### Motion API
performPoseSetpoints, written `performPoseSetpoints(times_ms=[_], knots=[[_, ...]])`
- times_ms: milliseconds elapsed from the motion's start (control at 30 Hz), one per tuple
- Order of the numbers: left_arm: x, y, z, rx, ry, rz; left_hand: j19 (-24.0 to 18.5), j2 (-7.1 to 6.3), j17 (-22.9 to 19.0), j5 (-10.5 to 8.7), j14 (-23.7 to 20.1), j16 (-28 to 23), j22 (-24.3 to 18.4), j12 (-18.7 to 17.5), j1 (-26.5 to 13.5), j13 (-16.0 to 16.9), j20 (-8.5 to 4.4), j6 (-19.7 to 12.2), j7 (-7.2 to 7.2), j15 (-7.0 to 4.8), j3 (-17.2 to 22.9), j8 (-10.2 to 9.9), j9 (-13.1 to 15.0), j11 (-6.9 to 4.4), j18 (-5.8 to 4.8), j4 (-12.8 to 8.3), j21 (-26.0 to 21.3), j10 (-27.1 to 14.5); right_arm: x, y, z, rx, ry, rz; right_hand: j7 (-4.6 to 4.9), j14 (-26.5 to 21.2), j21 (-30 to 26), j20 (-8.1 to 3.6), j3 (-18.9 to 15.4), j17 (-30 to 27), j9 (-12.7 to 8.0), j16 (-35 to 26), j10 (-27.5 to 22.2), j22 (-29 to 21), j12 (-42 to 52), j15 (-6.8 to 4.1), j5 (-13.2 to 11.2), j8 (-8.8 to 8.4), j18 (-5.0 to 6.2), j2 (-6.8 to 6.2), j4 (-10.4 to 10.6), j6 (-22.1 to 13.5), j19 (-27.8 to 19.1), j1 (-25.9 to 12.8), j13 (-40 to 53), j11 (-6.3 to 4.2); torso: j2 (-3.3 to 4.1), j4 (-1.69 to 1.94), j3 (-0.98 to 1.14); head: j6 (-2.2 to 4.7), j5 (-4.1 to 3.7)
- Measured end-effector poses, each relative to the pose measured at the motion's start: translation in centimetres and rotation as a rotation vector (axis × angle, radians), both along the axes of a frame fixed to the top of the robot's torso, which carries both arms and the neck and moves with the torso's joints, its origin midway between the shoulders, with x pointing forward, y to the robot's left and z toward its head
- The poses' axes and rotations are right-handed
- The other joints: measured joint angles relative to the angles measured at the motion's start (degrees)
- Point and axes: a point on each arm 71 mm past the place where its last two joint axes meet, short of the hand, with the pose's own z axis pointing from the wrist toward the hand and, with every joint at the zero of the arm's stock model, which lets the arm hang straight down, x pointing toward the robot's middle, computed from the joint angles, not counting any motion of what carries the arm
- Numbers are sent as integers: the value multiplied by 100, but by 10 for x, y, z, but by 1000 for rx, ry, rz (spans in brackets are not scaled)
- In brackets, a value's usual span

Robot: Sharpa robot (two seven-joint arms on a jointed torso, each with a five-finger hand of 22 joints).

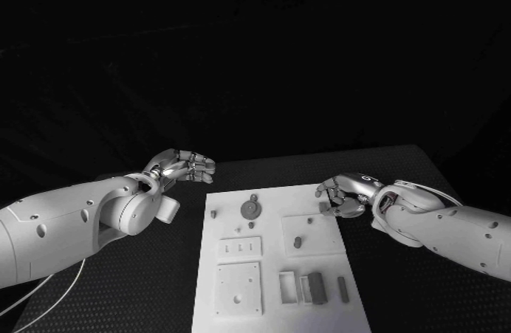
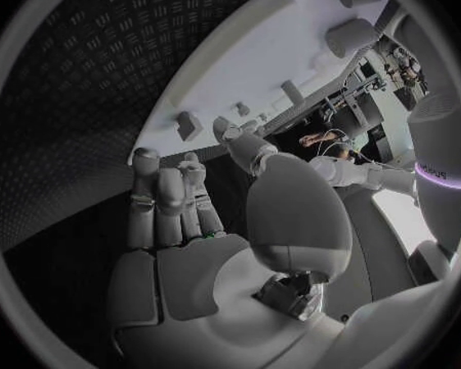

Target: Assemble the parts on the task board

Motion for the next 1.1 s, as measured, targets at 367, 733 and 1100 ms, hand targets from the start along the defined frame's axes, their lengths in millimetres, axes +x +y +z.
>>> performPoseSetpoints(times_ms=[367, 733, 1100], knots=[[0, 1, -1, 1, 5, -1, 0, 20, 12, 0, 0, -22, -1, 0, -20, -1, 0, 0, 0, 0, 0, 0, 0, 0, 0, 0, 0, 0, 2, -3, -8, -34, -17, -16, -1, 2, 0, 2, 1, -12, 0, 20, 0, 0, 26, 1, 0, 0, 0, 0, 45, 1, -1, 0, -5, 0, 3, 11, -12, -27, 19], [0, 1, -2, 2, 9, -4, 0, 33, 25, 0, -1, -22, 5, 0, -78, 4, 0, 0, 0, 0, -19, 0, -1, 0, 0, 19, 0, 0, 4, -3, -8, -41, -36, -29, -184, 46, 22, -12, 2, -45, 74, 68, 36, 0, 61, -19, 0, 160, 0, 158, 140, 185, 16, 16, -35, -36, 0, -7, -18, -59, 37], [0, 1, -2, 2, 15, -7, 0, 34, 30, 0, -1, -22, 4, 0, -78, 3, 0, 0, 0, 0, -19, 0, -2, 0, 0, 19, 1, 0, 5, 4, -10, -35, -44, -25, -270, 53, 22, -19, -14, -68, 114, 89, 53, 0, 66, -73, 0, 245, 0, 214, 156, 299, 24, 14, -58, -94, -2, 1, -18, -82, 55]])
